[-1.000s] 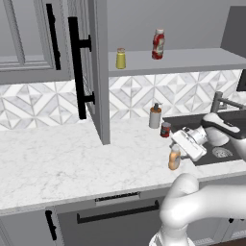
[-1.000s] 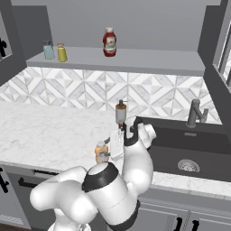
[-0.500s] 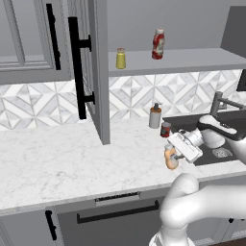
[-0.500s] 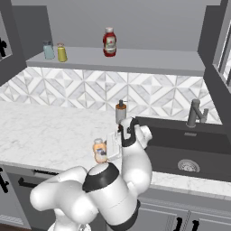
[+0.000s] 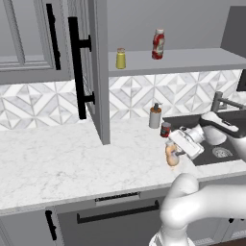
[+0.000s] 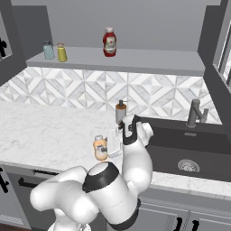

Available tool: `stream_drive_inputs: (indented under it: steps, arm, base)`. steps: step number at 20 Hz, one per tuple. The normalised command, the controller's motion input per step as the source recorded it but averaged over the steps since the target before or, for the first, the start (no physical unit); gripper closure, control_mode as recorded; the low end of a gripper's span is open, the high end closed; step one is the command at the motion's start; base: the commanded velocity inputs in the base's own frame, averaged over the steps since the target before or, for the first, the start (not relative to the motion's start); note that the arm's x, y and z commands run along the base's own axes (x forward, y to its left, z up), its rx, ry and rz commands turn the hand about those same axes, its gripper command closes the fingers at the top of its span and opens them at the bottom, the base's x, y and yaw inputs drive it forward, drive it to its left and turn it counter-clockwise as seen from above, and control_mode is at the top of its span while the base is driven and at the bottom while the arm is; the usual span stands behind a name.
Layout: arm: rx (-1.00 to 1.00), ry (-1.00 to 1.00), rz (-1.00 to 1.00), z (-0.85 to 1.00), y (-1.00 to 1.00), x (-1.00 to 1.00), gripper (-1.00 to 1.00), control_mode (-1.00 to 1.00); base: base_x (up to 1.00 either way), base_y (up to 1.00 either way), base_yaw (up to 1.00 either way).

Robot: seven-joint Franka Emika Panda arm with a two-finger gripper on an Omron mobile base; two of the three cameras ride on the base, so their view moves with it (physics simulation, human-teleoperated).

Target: Put the shaker and condiment bottle from the counter next to their counterparts in the cabinet.

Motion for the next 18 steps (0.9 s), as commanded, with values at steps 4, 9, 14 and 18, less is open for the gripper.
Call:
stream_drive_inputs:
  steps: [4, 9, 14, 18]
  arm:
    - [0.0, 0.0, -0.1, 0.48, 0.0, -0.14, 1.0, -1.0]
    - [0.01, 0.0, -0.16, 0.42, 0.0, -0.29, 1.0, -1.0]
    - [0.01, -0.07, -0.11, 0.54, 0.0, -0.09, 1.0, -1.0]
    - [0.0, -0.06, -0.13, 0.56, 0.0, -0.19, 1.0, -1.0]
  base:
    - [0.0, 0.0, 0.0]
    - [0.0, 0.0, 0.0]
    - [0.0, 0.0, 0.0]
    - [0.0, 0.0, 0.0]
